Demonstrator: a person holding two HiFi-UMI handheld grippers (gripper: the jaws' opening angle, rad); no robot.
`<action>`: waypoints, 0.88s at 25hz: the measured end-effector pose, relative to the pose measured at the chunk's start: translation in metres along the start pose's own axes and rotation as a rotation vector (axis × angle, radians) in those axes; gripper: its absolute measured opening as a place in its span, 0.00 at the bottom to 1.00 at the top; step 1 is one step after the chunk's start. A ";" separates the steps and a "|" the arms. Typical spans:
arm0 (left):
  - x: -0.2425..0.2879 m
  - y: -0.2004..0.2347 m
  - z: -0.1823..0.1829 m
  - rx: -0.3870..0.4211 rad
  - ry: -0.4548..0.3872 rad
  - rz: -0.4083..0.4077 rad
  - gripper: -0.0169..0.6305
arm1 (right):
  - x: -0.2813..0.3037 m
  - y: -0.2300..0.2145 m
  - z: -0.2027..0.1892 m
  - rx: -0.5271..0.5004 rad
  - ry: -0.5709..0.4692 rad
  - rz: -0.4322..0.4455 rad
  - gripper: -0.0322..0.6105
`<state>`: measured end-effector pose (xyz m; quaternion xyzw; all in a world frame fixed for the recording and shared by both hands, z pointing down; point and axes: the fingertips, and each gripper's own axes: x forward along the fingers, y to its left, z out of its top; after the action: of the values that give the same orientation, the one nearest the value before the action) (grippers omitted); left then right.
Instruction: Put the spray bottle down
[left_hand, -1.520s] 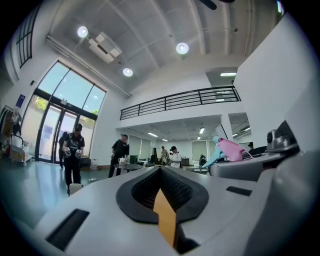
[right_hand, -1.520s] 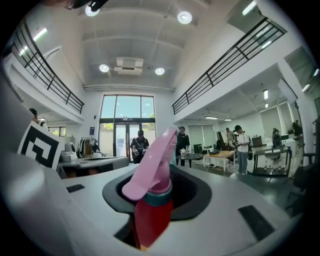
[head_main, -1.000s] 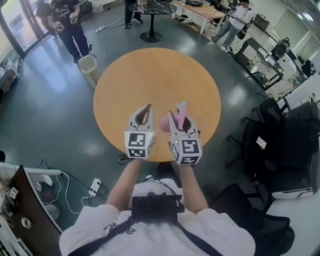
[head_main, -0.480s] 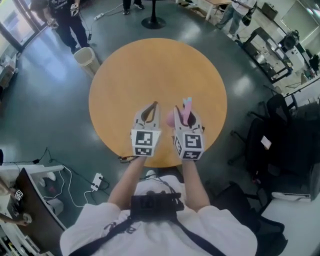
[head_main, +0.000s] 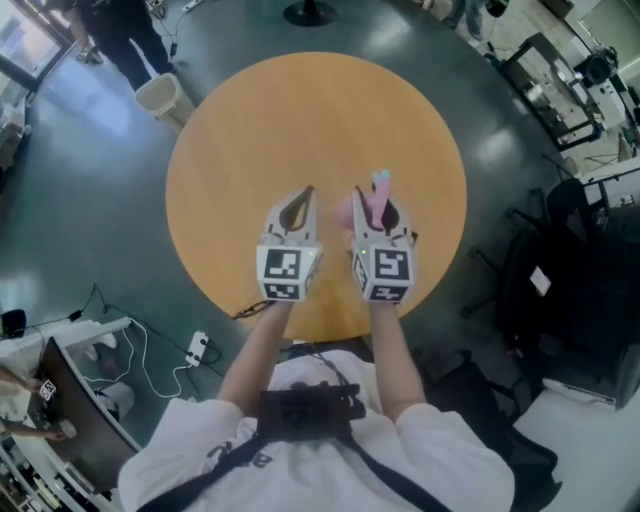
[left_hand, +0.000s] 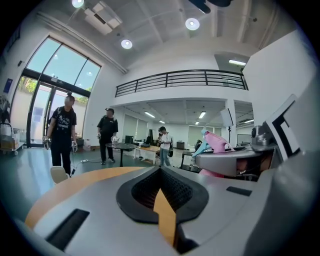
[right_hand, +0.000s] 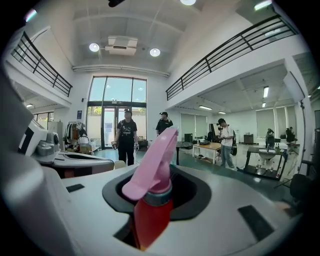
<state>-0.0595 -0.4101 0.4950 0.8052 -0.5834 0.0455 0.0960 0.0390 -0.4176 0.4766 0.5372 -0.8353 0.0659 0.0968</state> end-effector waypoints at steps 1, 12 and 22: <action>0.006 0.004 -0.001 -0.005 0.004 0.005 0.04 | 0.007 -0.002 0.002 0.000 -0.001 0.003 0.27; 0.067 0.039 -0.019 -0.025 0.044 0.030 0.04 | 0.085 -0.017 -0.022 -0.095 0.039 0.031 0.27; 0.116 0.054 -0.054 -0.056 0.097 0.037 0.04 | 0.153 -0.035 -0.051 -0.098 0.068 0.060 0.27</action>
<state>-0.0714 -0.5234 0.5750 0.7880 -0.5940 0.0699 0.1458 0.0134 -0.5561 0.5618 0.5039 -0.8496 0.0459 0.1492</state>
